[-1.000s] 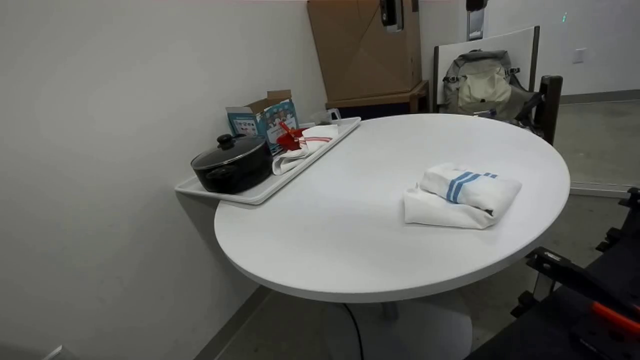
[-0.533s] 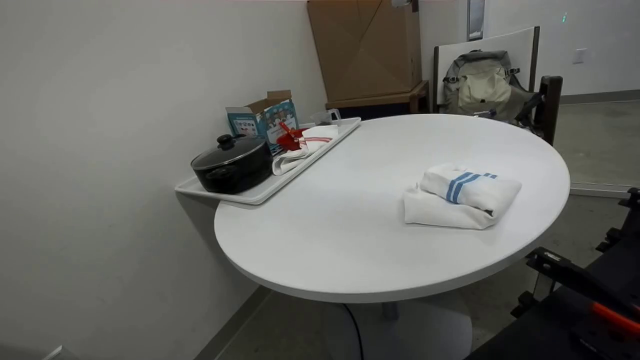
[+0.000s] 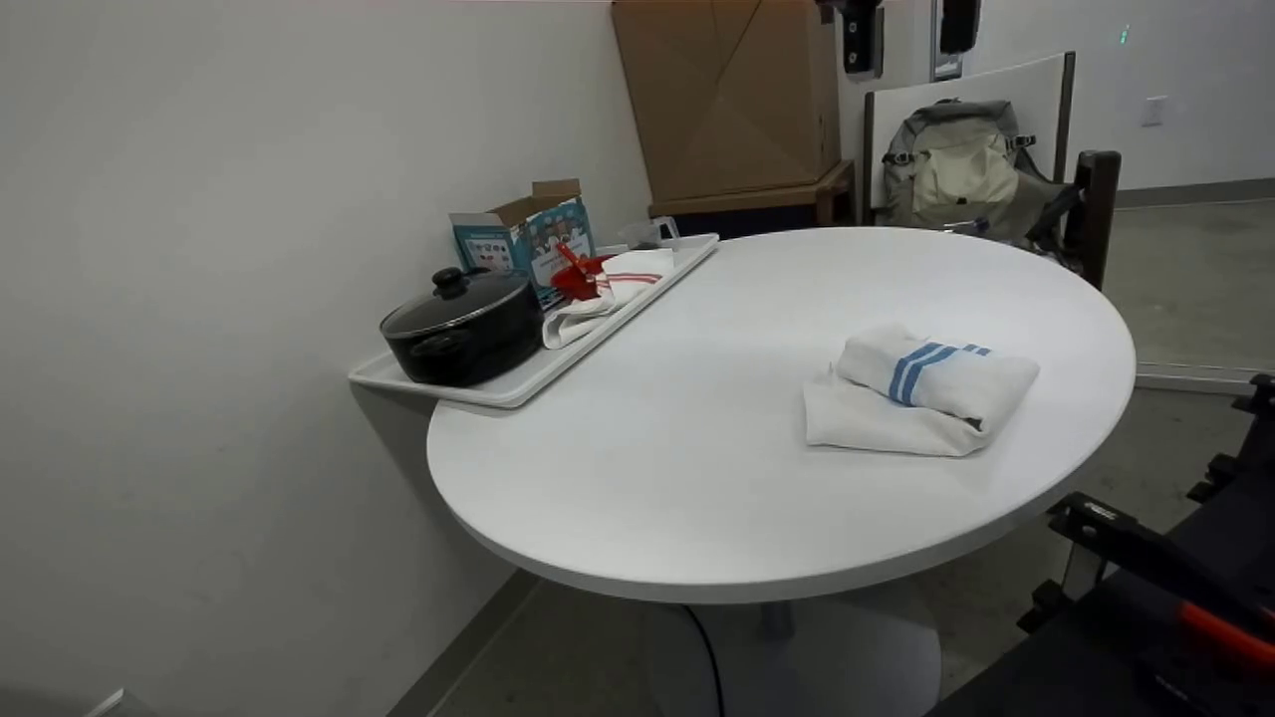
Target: Use the white towel to wipe the table in circular motion.
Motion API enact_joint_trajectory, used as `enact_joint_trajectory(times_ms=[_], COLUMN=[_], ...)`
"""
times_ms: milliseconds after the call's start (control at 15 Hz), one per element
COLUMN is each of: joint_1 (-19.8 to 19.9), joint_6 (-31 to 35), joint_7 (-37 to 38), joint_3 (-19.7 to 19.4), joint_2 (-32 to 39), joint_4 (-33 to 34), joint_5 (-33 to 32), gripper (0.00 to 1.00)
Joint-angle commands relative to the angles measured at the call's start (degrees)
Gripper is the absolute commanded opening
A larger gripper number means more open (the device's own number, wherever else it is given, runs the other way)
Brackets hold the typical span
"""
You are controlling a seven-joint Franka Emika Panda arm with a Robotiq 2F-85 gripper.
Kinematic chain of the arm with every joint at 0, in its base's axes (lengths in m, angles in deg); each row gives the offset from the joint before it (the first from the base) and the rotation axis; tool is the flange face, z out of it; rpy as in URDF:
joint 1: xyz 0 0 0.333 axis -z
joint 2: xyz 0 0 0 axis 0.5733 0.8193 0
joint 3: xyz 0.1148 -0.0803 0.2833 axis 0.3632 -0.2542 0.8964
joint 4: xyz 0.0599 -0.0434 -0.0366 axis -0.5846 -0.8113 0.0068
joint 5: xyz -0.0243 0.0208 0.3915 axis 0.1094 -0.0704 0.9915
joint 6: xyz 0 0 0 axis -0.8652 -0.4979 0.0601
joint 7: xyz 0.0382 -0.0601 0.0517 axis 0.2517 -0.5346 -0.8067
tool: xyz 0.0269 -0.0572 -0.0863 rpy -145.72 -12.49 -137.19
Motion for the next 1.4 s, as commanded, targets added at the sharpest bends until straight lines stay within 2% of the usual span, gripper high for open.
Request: enact_joint_trajectory(times_ms=[0, 267, 800, 1333], joint_1=[1.54, 1.68, 2.75, 3.67], joint_6=[3.44, 8.81, 26.08, 33.40], joint_7=[-2.48, -6.91, -4.00, -5.63], joint_3=[-2.00, -4.04, -2.13, -4.78], joint_2=[6.74, 11.78, 16.91, 25.71], joint_4=[1.55, 1.37, -3.94, -3.86], joint_5=[-1.77, -2.41, -7.19, -5.57], gripper=[1.00, 1.00, 1.00, 1.00])
